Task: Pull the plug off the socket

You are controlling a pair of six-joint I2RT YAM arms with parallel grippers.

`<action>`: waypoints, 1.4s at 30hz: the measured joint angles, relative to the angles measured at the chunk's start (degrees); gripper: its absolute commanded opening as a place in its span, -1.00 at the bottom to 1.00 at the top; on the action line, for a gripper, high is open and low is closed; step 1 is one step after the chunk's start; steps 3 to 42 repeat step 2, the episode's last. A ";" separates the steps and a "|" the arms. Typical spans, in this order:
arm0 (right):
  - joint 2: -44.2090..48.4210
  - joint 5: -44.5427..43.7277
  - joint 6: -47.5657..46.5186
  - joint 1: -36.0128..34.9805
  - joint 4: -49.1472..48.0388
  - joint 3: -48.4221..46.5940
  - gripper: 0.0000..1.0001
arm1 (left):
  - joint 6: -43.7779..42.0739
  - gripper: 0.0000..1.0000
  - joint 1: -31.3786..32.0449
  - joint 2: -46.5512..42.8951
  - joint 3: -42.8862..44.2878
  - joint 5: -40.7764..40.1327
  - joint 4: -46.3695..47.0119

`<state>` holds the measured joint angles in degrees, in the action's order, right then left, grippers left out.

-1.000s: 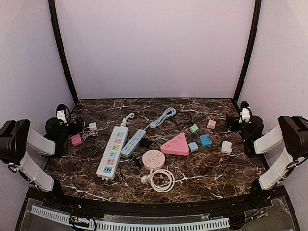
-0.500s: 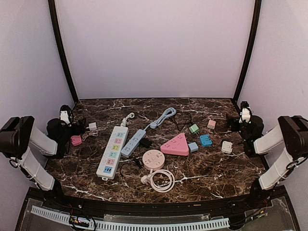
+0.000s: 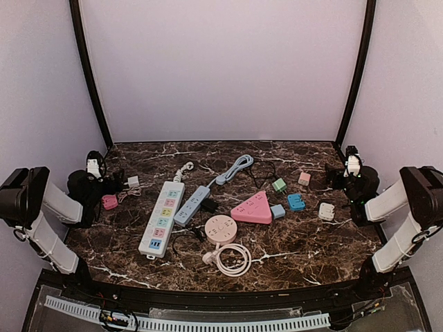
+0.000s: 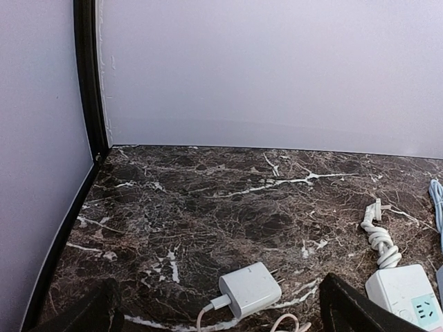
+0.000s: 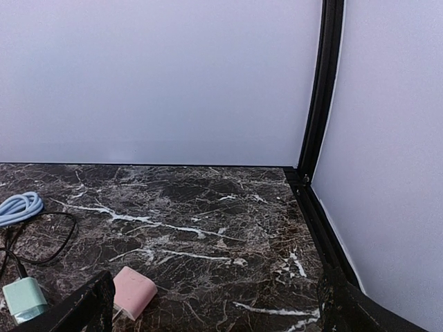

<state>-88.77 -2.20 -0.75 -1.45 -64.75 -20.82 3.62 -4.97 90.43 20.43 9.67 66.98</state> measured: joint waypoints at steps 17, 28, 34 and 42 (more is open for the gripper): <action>0.00 0.02 0.00 0.00 0.13 0.00 0.97 | 0.00 0.98 0.00 0.00 0.00 0.00 0.00; 0.00 0.02 0.00 0.00 0.13 0.00 0.97 | 0.00 0.98 0.00 0.00 0.00 0.00 0.00; 0.00 0.02 0.00 0.00 0.13 0.00 0.97 | 0.00 0.98 0.00 0.00 0.00 0.00 0.00; 0.00 0.02 0.00 0.00 0.13 0.00 0.97 | 0.00 0.98 0.00 0.00 0.00 0.00 0.00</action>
